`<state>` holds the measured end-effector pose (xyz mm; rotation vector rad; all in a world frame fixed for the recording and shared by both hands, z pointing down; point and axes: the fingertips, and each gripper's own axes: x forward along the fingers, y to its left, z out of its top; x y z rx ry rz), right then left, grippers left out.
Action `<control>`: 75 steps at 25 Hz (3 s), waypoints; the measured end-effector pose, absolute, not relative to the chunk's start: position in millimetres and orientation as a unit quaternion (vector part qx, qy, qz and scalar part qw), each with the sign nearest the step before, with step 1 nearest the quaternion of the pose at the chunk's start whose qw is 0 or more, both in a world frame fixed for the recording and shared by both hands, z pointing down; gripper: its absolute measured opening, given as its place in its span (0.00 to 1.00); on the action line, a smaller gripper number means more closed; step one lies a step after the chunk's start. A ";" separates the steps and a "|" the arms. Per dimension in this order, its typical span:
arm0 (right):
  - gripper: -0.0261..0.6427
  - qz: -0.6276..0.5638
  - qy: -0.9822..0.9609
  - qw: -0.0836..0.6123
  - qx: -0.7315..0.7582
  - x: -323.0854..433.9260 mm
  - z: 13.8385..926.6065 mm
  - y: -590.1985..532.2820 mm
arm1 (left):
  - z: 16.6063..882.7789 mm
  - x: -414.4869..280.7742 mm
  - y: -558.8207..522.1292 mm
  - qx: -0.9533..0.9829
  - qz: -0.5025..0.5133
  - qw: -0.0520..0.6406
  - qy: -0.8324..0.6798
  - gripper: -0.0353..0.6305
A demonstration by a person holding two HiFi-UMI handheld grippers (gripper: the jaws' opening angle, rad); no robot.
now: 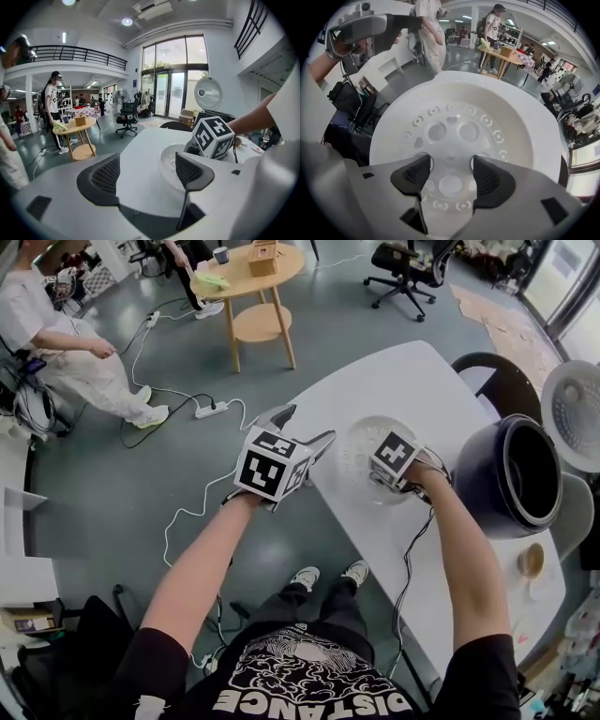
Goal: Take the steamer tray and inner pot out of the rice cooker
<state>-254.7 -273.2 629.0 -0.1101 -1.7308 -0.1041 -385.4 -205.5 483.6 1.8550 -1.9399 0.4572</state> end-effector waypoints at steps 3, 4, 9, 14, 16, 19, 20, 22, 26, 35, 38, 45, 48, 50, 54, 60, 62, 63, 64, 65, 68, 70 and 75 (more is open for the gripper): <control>0.49 -0.060 -0.752 0.655 -0.038 -252.1 644.0 -279.6 | 490.4 -384.8 -206.2 0.665 0.168 0.209 -0.697 0.59; 0.49 -0.062 -0.750 0.657 -0.035 -251.9 649.0 -282.1 | 490.9 -385.0 -207.5 0.665 0.169 0.208 -0.697 0.59; 0.50 -0.051 -0.754 0.654 -0.037 -256.7 652.6 -283.2 | 484.6 -386.2 -212.7 0.667 0.175 0.203 -0.695 0.59; 0.50 -0.044 -0.756 0.652 -0.025 -251.9 655.0 -287.5 | 494.0 -381.3 -213.2 0.669 0.179 0.206 -0.691 0.59; 0.51 -0.043 -0.756 0.653 -0.019 -251.4 658.5 -287.4 | 496.9 -380.9 -214.0 0.670 0.180 0.207 -0.690 0.59; 0.52 -0.058 -0.760 0.647 -0.021 -254.7 662.5 -286.9 | 493.4 -378.9 -217.2 0.675 0.177 0.202 -0.687 0.59; 0.52 -0.061 -0.763 0.643 -0.022 -255.9 660.3 -286.6 | 490.4 -378.1 -218.7 0.678 0.176 0.199 -0.686 0.59; 0.52 -0.060 -0.770 0.635 -0.019 -258.6 649.6 -284.6 | 483.0 -377.4 -220.4 0.681 0.175 0.194 -0.684 0.59; 0.52 -0.064 -0.789 0.612 -0.001 -259.9 611.5 -285.3 | 462.8 -375.1 -223.6 0.690 0.171 0.183 -0.679 0.59; 0.49 -0.030 -0.862 0.500 0.081 -223.9 478.6 -293.5 | 398.8 -326.5 -257.5 0.745 0.154 0.128 -0.636 0.59; 0.49 -0.033 -0.862 0.489 0.127 -186.3 442.5 -299.2 | 379.9 -291.4 -270.8 0.770 0.151 0.110 -0.609 0.59; 0.49 -0.019 -0.856 0.449 0.254 -74.7 382.2 -340.9 | 352.3 -192.5 -314.4 0.824 0.151 0.076 -0.541 0.59; 0.49 0.004 -0.852 0.434 0.293 -28.3 368.5 -344.6 | 343.6 -153.1 -327.3 0.843 0.153 0.065 -0.511 0.59; 0.49 0.020 -0.849 0.421 0.318 0.6 361.4 -347.5 | 338.8 -128.5 -336.5 0.854 0.154 0.059 -0.493 0.59; 0.49 0.063 -0.847 0.388 0.359 55.8 353.0 -362.1 | 333.9 -83.7 -361.9 0.870 0.155 0.058 -0.464 0.59; 0.49 0.129 -0.845 0.331 0.399 124.6 353.8 -391.1 | 341.2 -32.6 -402.7 0.884 0.155 0.080 -0.433 0.59; 0.49 0.151 -0.846 0.314 0.405 141.7 356.4 -401.1 | 345.3 -23.2 -416.3 0.885 0.153 0.096 -0.430 0.59; 0.49 0.161 -0.846 0.306 0.407 148.8 358.2 -406.1 | 347.5 -20.0 -423.0 0.884 0.152 0.104 -0.429 0.59; 0.49 0.170 -0.846 0.298 0.408 155.1 360.5 -411.0 | 349.9 -17.5 -429.4 0.883 0.152 0.112 -0.429 0.59; 0.49 0.180 -0.847 0.290 0.408 160.7 363.3 -415.9 | 352.8 -15.5 -435.4 0.882 0.153 0.120 -0.429 0.59; 0.49 0.212 -0.850 0.265 0.404 172.9 372.6 -429.7 | 363.7 -10.7 -450.8 0.878 0.154 0.151 -0.426 0.59; 0.49 0.232 -0.852 0.249 0.399 176.2 379.1 -438.4 | 370.2 -9.2 -458.7 0.876 0.150 0.181 -0.421 0.59; 0.48 0.288 -0.854 0.214 0.378 175.0 394.9 -457.0 | 386.7 -11.5 -474.8 0.864 0.151 0.256 -0.406 0.59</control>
